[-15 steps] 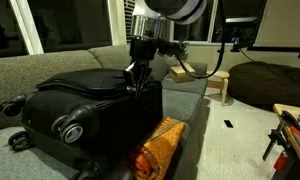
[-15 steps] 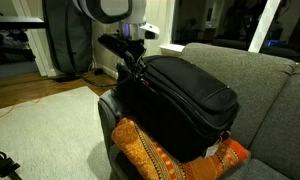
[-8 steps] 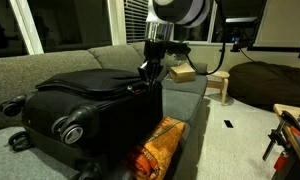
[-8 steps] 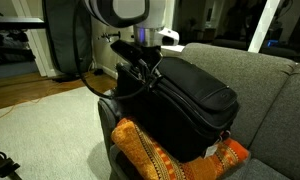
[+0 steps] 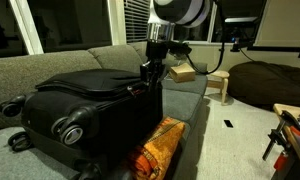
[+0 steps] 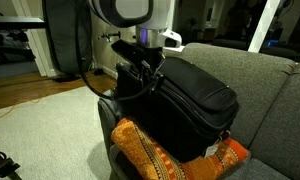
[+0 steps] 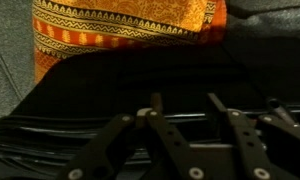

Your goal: Open the zipper of the suitcase.

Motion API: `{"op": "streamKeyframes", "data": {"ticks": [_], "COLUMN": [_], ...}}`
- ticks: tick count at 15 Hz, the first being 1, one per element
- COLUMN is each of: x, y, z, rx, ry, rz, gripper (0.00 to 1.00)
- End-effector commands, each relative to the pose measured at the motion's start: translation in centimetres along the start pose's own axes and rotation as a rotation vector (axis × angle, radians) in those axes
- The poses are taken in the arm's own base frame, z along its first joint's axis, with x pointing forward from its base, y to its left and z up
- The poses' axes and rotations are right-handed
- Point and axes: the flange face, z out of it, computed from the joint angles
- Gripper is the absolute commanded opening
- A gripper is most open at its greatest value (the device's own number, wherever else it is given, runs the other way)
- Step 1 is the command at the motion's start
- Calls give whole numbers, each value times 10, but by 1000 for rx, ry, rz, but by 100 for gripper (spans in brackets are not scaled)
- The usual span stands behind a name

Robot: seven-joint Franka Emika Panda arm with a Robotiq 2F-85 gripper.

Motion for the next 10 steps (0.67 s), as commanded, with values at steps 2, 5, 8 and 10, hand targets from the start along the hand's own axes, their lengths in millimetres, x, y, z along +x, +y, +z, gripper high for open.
{"op": "streamKeyframes", "data": {"ticks": [2, 5, 8, 10], "x": [-17, -17, -15, -15], "y": [-38, -52, -60, -66], "z": [-24, -25, -18, -13], "rx": [53, 52, 55, 55], "ry": [-2, 9, -2, -9], "rz": [-55, -71, -81, -87], "gripper": [87, 99, 100, 100]}}
